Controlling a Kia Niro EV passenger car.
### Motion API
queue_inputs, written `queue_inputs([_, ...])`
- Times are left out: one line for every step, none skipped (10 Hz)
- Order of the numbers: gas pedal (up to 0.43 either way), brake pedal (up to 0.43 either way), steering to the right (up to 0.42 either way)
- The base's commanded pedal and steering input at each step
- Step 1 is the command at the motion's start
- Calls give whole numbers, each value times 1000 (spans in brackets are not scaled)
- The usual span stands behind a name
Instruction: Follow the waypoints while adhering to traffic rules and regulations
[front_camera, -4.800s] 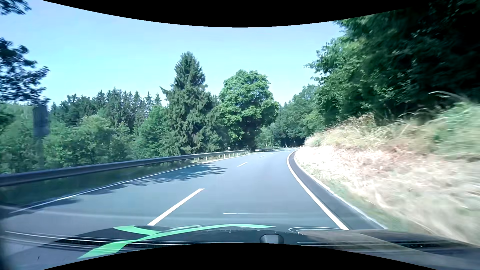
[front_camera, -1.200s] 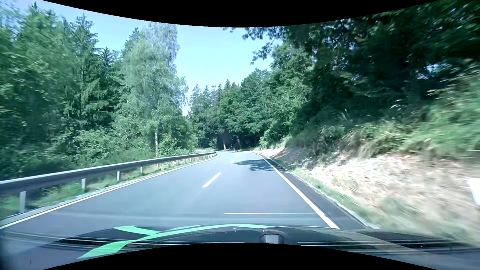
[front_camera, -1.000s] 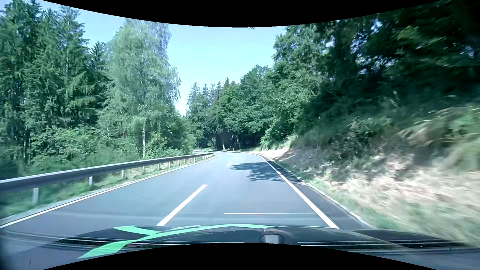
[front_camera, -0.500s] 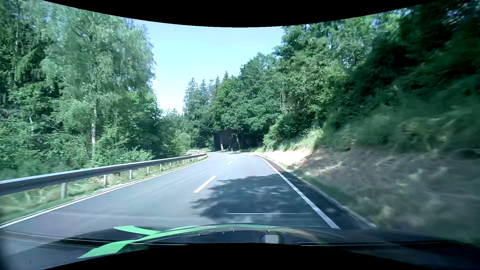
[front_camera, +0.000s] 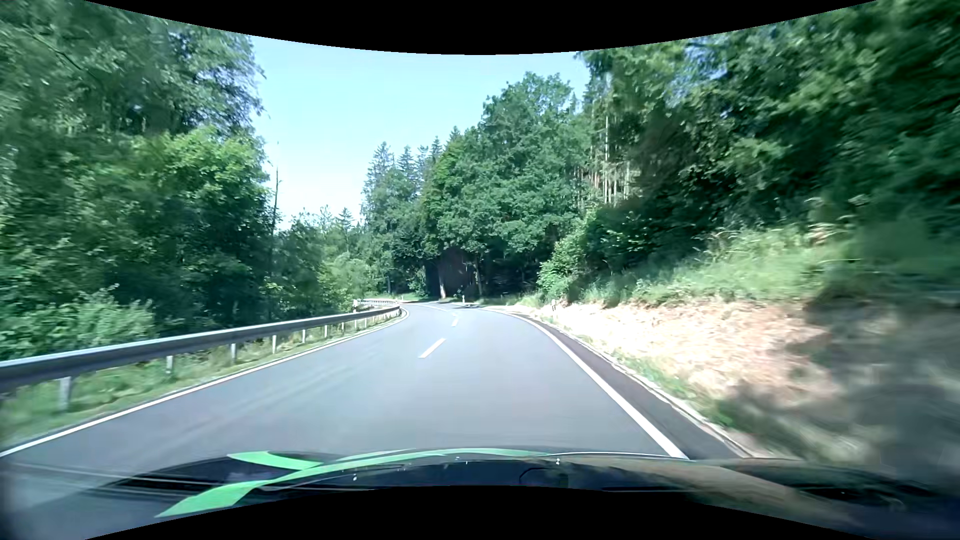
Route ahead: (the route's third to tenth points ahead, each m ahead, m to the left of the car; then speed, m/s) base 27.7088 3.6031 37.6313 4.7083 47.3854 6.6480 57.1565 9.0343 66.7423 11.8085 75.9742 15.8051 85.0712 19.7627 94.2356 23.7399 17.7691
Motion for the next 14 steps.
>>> queue_inputs([110, 0, -13])
queue_inputs([130, 0, -18])
queue_inputs([130, 0, -20])
queue_inputs([138, 0, -20])
queue_inputs([138, 0, -20])
queue_inputs([138, 0, -21])
queue_inputs([138, 0, -22])
queue_inputs([138, 0, -24])
queue_inputs([138, 0, -26])
queue_inputs([138, 0, -27])
queue_inputs([130, 0, -28])
queue_inputs([130, 0, -27])
queue_inputs([118, 0, -28])
queue_inputs([130, 0, -28])
